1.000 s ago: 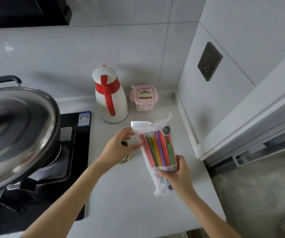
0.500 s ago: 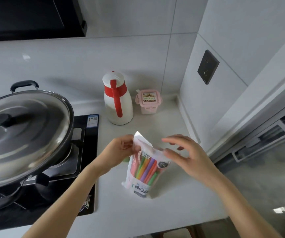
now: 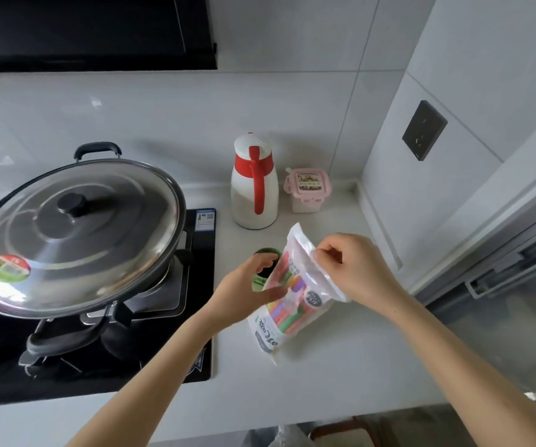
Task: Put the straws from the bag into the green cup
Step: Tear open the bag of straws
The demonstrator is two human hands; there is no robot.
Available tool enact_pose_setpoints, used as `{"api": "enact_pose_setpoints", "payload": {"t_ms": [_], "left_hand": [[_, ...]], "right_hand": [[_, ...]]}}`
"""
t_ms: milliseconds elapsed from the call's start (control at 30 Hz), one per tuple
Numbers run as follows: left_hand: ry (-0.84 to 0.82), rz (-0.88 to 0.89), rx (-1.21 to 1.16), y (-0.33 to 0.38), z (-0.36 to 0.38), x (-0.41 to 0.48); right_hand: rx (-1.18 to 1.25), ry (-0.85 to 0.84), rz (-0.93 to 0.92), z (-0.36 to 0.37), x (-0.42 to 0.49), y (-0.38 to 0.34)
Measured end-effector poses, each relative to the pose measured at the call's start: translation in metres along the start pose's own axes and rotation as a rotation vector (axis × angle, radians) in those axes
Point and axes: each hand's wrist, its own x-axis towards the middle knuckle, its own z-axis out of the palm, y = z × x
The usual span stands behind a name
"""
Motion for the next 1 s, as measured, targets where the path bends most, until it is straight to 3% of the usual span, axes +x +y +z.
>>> {"api": "enact_pose_setpoints", "payload": {"t_ms": [100, 200, 267, 333, 433, 500, 633, 700, 767, 867, 1000], "left_hand": [[-0.119, -0.02, -0.056, -0.01, -0.007, -0.003], [-0.32, -0.074, -0.033, -0.012, -0.016, 0.0], [-0.463, -0.1, -0.137, -0.011, -0.012, 0.0], [-0.46, -0.112, -0.254, -0.01, -0.003, -0.002], [-0.424, -0.291, -0.399, -0.011, 0.007, 0.0], [-0.547, -0.468, -0.451, -0.01, 0.014, 0.005], [-0.763, -0.756, -0.489, 0.002, 0.03, 0.019], [-0.737, -0.782, -0.441, 0.01, 0.034, 0.027], [-0.701, -0.78, -0.393, 0.017, 0.034, 0.035], [-0.644, -0.873, -0.416, 0.019, 0.029, 0.041], [-0.51, -0.852, -0.566, 0.017, 0.018, 0.037]], "right_hand": [[0.117, -0.067, 0.032, -0.021, 0.003, 0.003], [0.4, -0.114, 0.163, -0.041, 0.004, 0.017], [0.589, -0.123, 0.292, -0.044, 0.01, 0.031], [0.652, -0.101, 0.422, -0.04, 0.017, 0.047], [0.327, 0.065, 0.489, -0.031, 0.011, 0.069], [-0.047, 0.041, 0.344, -0.029, -0.013, 0.062], [-0.059, -0.506, 0.003, -0.024, -0.06, 0.006], [-0.059, -0.633, -0.075, -0.017, -0.075, -0.008], [-0.178, -0.584, -0.134, -0.011, -0.081, -0.013], [-0.36, -0.372, -0.242, 0.004, -0.083, -0.011], [-0.283, -0.209, -0.17, 0.012, -0.071, -0.005]]}}
